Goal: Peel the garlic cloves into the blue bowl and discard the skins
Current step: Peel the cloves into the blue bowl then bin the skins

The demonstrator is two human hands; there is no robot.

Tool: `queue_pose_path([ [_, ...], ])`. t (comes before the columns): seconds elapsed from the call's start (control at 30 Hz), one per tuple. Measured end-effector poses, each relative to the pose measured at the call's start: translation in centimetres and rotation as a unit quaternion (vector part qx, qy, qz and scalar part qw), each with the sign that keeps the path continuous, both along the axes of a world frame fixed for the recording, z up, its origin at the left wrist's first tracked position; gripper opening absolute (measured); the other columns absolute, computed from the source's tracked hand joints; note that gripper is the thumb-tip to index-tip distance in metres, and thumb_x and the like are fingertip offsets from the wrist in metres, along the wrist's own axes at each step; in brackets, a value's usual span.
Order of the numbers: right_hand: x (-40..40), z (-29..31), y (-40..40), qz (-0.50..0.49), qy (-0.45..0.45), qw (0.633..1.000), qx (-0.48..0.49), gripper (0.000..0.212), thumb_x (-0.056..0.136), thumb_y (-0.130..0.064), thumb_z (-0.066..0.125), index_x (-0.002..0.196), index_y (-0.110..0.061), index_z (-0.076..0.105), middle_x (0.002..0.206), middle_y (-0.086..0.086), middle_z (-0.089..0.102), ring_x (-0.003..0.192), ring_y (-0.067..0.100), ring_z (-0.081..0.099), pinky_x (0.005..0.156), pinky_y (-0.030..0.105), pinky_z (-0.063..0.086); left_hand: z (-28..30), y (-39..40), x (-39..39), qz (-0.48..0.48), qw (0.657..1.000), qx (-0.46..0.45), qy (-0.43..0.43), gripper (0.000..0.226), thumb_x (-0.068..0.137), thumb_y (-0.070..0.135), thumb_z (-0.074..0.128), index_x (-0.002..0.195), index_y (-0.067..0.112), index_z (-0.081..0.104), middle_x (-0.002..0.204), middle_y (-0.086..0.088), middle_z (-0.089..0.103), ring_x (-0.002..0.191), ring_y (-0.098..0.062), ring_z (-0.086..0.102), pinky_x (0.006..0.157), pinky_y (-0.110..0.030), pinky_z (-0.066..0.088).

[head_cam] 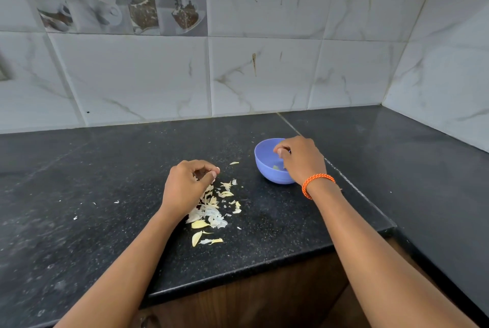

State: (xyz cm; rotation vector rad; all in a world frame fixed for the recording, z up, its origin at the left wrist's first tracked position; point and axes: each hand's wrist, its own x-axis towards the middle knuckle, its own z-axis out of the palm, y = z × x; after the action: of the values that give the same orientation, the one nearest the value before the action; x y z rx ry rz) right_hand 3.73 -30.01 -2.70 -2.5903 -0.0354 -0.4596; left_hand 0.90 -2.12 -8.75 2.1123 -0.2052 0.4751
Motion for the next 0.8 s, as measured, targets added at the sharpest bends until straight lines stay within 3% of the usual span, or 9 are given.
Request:
queue_pose_path([
  [0.1,-0.2,0.1,0.6,-0.010,-0.051,0.998,-0.018,0.022,0.096,-0.006,0.059,0.082,-0.014,0.075,0.091,0.002,0.071,0.083,0.027,0.067,0.069,0.041,0.058,0.1,0.0,0.0,0.002,1.000,0.006,0.001,0.016,0.098,0.021,0.078,0.091,0.035,0.084,0.082,0.016,0.077,0.075,-0.013,0.064,0.071,-0.034,0.052],
  [0.2,-1.0,0.7,2.2,0.020,-0.088,0.996,-0.004,0.023,0.093,-0.006,0.064,0.084,-0.024,0.076,0.087,-0.008,0.068,0.079,0.012,0.061,0.061,0.024,0.044,0.3,0.1,-0.1,0.008,1.000,0.012,0.003,0.014,0.097,0.021,0.078,0.091,0.032,0.085,0.076,0.025,0.073,0.076,-0.012,0.060,0.063,-0.029,0.047],
  [0.3,-2.2,0.6,4.5,0.099,-0.080,0.991,0.035,0.017,0.097,-0.015,0.069,0.092,-0.029,0.078,0.090,-0.011,0.071,0.082,0.009,0.062,0.072,0.031,0.050,0.5,0.8,0.2,0.019,1.000,-0.016,0.006,0.015,0.099,0.019,0.077,0.092,0.030,0.085,0.075,0.022,0.074,0.069,-0.007,0.065,0.065,-0.028,0.050],
  [0.4,-3.7,-0.4,6.9,0.203,-0.007,0.977,0.059,0.022,0.103,-0.015,0.064,0.102,-0.027,0.082,0.098,-0.011,0.078,0.089,0.008,0.070,0.087,0.038,0.058,0.2,1.4,0.8,0.025,0.997,-0.072,0.028,0.024,0.102,0.014,0.071,0.093,0.031,0.084,0.088,0.014,0.080,0.081,-0.011,0.071,0.078,-0.033,0.056],
  [0.5,-4.9,-2.0,9.3,0.266,0.048,0.963,0.025,0.023,0.101,-0.015,0.064,0.102,-0.028,0.083,0.106,-0.010,0.078,0.099,0.011,0.068,0.093,0.040,0.057,-0.2,1.6,1.0,-0.001,0.991,-0.119,0.058,0.029,0.104,0.009,0.063,0.099,0.027,0.085,0.096,0.009,0.082,0.091,-0.035,0.072,0.085,-0.043,0.058],
  [0.53,-5.2,-2.5,9.9,0.274,0.054,0.960,0.019,0.021,0.101,-0.016,0.066,0.102,-0.029,0.083,0.107,-0.009,0.077,0.099,0.013,0.067,0.092,0.041,0.057,-0.2,1.6,1.1,-0.008,0.988,-0.143,0.064,0.030,0.105,0.008,0.061,0.101,0.025,0.085,0.098,0.006,0.082,0.093,-0.039,0.071,0.084,-0.039,0.058],
  [0.63,-5.7,-3.8,11.4,0.282,0.050,0.958,0.015,0.016,0.100,-0.019,0.069,0.107,-0.027,0.081,0.108,-0.006,0.071,0.100,0.015,0.064,0.090,0.043,0.056,0.0,1.7,1.2,-0.007,0.969,-0.233,0.079,0.034,0.106,0.006,0.057,0.101,0.024,0.086,0.099,0.001,0.081,0.091,-0.018,0.067,0.069,-0.022,0.051],
  [0.8,-5.4,-4.4,12.5,0.250,0.027,0.968,0.014,0.016,0.103,-0.023,0.068,0.114,-0.027,0.078,0.113,-0.006,0.066,0.105,0.012,0.058,0.084,0.032,0.050,-0.2,2.5,1.6,0.019,0.938,-0.338,0.075,0.033,0.104,0.011,0.056,0.100,0.022,0.087,0.094,0.004,0.074,0.086,-0.011,0.053,0.069,-0.028,0.039],
])
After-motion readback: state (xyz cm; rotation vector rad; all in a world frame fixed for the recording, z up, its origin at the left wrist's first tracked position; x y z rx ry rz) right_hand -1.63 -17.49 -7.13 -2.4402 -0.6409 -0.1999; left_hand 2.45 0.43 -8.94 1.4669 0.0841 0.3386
